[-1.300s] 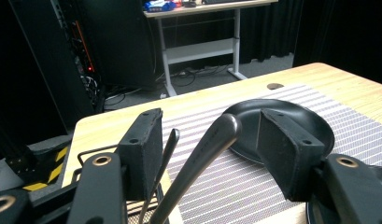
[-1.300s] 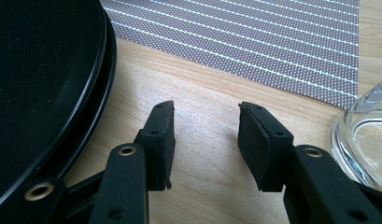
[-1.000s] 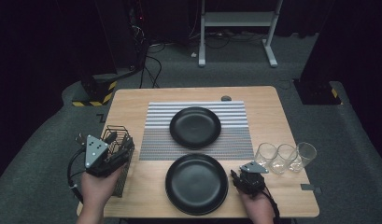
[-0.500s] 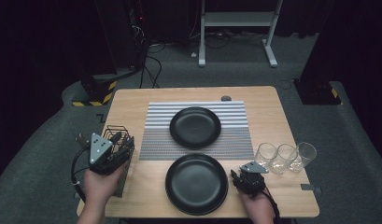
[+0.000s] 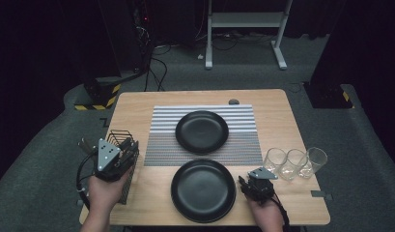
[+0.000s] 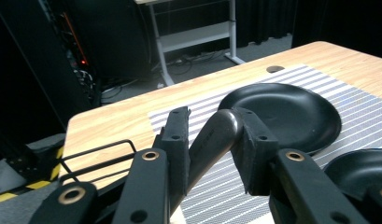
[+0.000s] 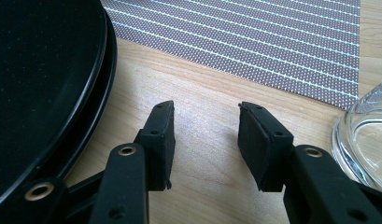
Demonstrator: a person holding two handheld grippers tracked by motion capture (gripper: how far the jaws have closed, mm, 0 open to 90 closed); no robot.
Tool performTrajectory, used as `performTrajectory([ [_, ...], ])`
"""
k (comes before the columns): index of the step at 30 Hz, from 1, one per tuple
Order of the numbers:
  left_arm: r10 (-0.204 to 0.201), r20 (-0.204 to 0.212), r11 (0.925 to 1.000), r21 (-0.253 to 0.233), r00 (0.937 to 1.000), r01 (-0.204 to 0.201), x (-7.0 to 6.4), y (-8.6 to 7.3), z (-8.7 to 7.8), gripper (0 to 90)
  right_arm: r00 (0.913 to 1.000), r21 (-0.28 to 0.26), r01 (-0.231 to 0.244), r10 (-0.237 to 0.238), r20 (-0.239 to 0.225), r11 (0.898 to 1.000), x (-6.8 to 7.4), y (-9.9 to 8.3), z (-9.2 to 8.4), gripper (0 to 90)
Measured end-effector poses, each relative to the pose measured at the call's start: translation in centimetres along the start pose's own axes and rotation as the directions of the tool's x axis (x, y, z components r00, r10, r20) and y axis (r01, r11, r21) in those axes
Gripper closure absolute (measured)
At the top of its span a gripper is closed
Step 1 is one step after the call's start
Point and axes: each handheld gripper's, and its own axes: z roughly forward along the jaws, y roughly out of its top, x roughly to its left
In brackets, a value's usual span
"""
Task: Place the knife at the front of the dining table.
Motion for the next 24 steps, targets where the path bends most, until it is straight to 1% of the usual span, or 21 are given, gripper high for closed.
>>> performTrajectory([
  [1, 0.004, -0.006, 1.0, -0.005, 1.0, -0.004, -0.09, -0.04, 0.0, 68.4, 1.0, 0.0, -0.001, 0.001, 0.0, 1.0, -0.01, 0.0, 0.0, 55.8],
  [5, 0.006, -0.004, 0.9999, -0.009, 1.0, -0.006, -0.04, -0.05, 0.08, 68.8, 1.0, 0.0, -0.001, 0.001, 0.0, 1.0, -0.01, 0.0, -0.01, 55.8],
  [7, 0.0, 0.002, 1.0, -0.002, 1.0, 0.0, 0.05, 0.06, 0.16, 68.8, 1.0, -0.001, 0.0, 0.0, 0.003, 1.0, 0.0, -0.03, -0.02, 55.9],
  [16, -0.006, -0.003, 1.0, 0.005, 1.0, 0.006, 0.28, 0.18, 0.02, 69.1, 0.9999, -0.002, -0.013, 0.013, 0.0, 1.0, -0.16, -0.07, -0.08, 57.6],
  [17, 0.007, -0.009, 0.9999, 0.012, 0.9999, -0.007, 0.15, 0.26, 0.03, 69.2, 0.9999, -0.002, -0.012, 0.012, 0.002, 1.0, -0.12, -0.07, -0.07, 57.6],
  [19, 0.011, -0.012, 0.9998, 0.014, 0.9999, -0.011, 0.13, 0.3, 0.01, 69.7, 1.0, -0.001, -0.006, 0.006, 0.005, 1.0, -0.05, -0.07, -0.07, 57.7],
  [21, 0.029, -0.01, 0.9995, 0.009, 0.9995, -0.029, 0.2, 0.25, -0.02, 70.0, 1.0, -0.001, -0.005, 0.005, 0.002, 1.0, -0.06, -0.07, -0.07, 57.6],
  [22, 0.032, -0.011, 0.9995, 0.006, 0.9994, -0.032, 0.28, 0.26, -0.03, 70.4, 1.0, -0.001, -0.004, 0.004, 0.004, 1.0, -0.02, -0.07, -0.07, 57.7],
  [24, 0.021, -0.017, 0.9998, 0.001, 0.9996, -0.021, 0.54, 0.33, -0.09, 70.9, 1.0, -0.001, -0.003, 0.003, 0.004, 1.0, -0.02, -0.07, -0.07, 57.8],
])
